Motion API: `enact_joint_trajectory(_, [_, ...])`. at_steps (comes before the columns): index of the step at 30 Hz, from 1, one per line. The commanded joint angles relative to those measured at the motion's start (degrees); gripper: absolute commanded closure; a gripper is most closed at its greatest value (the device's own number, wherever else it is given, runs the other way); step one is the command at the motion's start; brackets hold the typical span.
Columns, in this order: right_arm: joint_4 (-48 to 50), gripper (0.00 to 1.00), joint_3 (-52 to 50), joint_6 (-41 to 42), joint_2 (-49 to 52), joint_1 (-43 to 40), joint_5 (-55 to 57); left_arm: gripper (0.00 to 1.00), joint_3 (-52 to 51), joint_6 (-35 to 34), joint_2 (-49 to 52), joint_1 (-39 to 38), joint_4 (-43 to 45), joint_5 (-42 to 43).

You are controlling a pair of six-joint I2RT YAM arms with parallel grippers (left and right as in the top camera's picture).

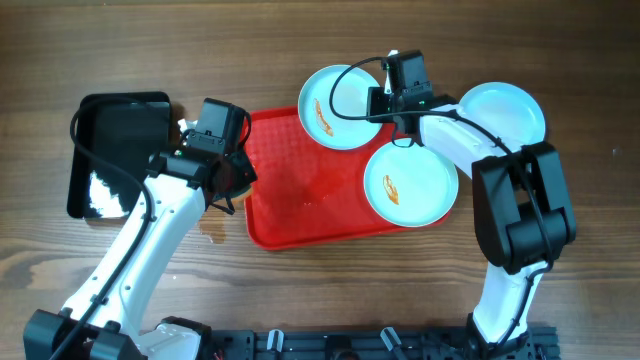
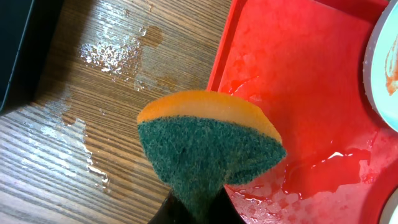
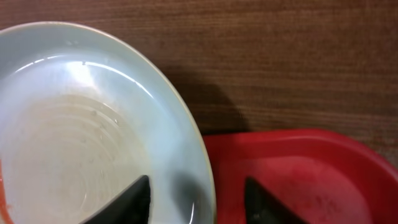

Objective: Clean dirty plates on tray and stack at the side
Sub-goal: 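Reach the right gripper to the upper plate's rim and tilt it, then bring the sponge onto the tilted plate with the left gripper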

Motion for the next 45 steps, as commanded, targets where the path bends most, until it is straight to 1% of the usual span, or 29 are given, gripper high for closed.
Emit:
enact_joint_trajectory(1, [1.0,0.69,0.7,-1.3,0.5,0.2,1.2,0.96,-0.3,0.1,0.3,0.3,0.2,0.3])
enact_joint_trajectory(2, [0.9,0.75,0.7,-1.2,0.5,0.3,0.5,0.96,-0.3,0.1,0.3,0.3,0.4,0.3])
enact_joint_trajectory(9, [-0.6,0.75,0.7,-0.2,0.8,0.5,0.0,0.96,-0.3,0.1,0.3,0.3,0.4,0.3])
enact_joint_trajectory(13, [-0.8,0.75,0.7,0.2,1.5,0.5,-2.2,0.96,-0.3,0.1,0.3,0.3,0.4,0.3])
enact_joint_trajectory(14, [-0.8,0.76,0.7,0.3,1.5,0.5,-3.1,0.96,-0.3,0.1,0.3,0.3,0.4,0.3])
enact_joint_trajectory(15, [-0.7,0.81,0.7,0.3,1.5,0.6,-3.9,0.96,-0.3,0.1,0.3,0.3,0.4,0.3])
enact_joint_trajectory(16, [-0.7,0.89,0.7,0.6,1.5,0.7,-4.8,0.96,-0.3,0.1,0.3,0.3,0.4,0.3])
enact_joint_trajectory(17, [-0.7,0.94,0.7,1.3,1.5,0.7,-5.1,0.96,-0.3,0.1,0.3,0.3,0.4,0.3])
enact_joint_trajectory(18, [-0.7,0.96,0.7,2.1,1.5,0.8,-5.5,0.96,-0.3,0.1,0.3,0.3,0.4,0.3])
enact_joint_trajectory(23, [-1.2,0.96,0.7,3.0,1.5,2.4,-9.4,0.96,-0.3,0.1,0.3,0.3,0.4,0.3])
enact_joint_trajectory(27, [-3.4,0.96,0.7,3.3,1.5,4.5,-9.4,0.96,-0.3,0.1,0.3,0.3,0.4,0.3])
enact_joint_trajectory(32, [-9.4,0.96,0.7,5.1,1.5,8.7,-9.4,0.96,-0.3,2.5,0.3,0.3,1.2,0.3])
enact_joint_trajectory(39, [-19.4,0.96,0.7,12.0,1.5,12.1,-9.5,0.96,-0.3,3.1,0.3,0.3,1.5,0.3])
enact_joint_trajectory(42, [-22.8,0.96,0.7,12.0,1.5,12.8,-10.1,0.96,-0.3,5.4,0.3,0.3,1.8,0.3])
enact_joint_trajectory(45, [-26.3,0.96,0.7,12.0,1.5,12.9,-10.0,0.96,-0.3,5.7,0.3,0.3,1.6,0.3])
